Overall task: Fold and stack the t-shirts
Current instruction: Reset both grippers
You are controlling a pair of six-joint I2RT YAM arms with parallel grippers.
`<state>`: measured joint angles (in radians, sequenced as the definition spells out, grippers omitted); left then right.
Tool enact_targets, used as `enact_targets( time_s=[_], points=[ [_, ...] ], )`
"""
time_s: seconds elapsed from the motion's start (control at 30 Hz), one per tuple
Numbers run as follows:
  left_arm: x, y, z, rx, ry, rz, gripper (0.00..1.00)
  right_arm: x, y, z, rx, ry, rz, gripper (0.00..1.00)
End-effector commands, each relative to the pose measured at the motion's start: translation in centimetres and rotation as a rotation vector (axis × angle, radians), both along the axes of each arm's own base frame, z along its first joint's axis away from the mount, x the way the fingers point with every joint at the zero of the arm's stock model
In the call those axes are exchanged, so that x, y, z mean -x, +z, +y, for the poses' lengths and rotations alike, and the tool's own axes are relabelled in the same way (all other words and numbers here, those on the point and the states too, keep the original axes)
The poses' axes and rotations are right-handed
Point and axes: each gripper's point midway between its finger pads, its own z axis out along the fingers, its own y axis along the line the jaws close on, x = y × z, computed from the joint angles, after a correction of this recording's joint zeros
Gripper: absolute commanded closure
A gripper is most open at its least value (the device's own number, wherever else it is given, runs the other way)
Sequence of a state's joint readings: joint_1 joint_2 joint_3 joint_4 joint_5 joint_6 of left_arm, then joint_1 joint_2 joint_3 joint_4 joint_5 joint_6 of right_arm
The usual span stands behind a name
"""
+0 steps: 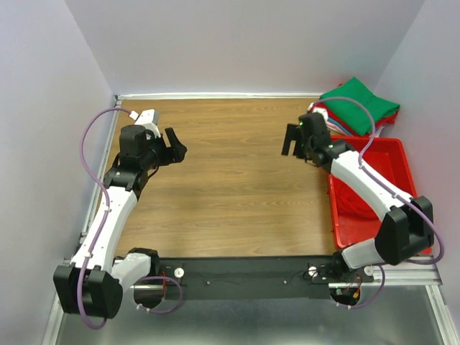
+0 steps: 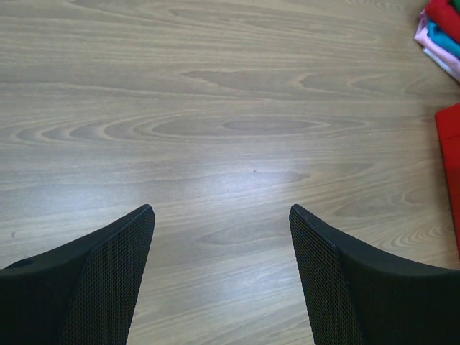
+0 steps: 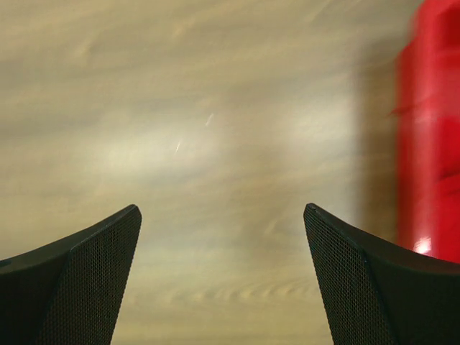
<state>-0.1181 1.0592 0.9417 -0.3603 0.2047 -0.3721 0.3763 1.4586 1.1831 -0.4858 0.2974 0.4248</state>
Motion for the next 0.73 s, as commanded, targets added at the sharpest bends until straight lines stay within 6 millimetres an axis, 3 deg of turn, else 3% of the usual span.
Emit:
enact_targets(
  time_s=[0.0, 0.17, 0.43, 0.7],
  points=[
    [0.9, 1.0, 0.5, 0.007, 0.035, -0.054, 0.16, 4.0, -0.8, 4.4, -0.110, 0.078, 0.022, 0.00],
    [1.7, 3.1, 0.6, 0.010, 0.031, -0.123, 0.16, 6.5, -0.3, 5.9, -0.165, 0.127, 0.002, 0.00],
    [2.8, 6.4, 1.0, -0.006, 0.028, -0.235, 0.15, 7.8, 0.4, 5.1, -0.167, 0.145, -0.030, 0.00],
    [4.2, 7.1, 2.1, -0.033, 0.069, -0.257, 0.14, 8.4, 0.6, 5.0, -0.175, 0.157, -0.037, 0.00]
  ],
)
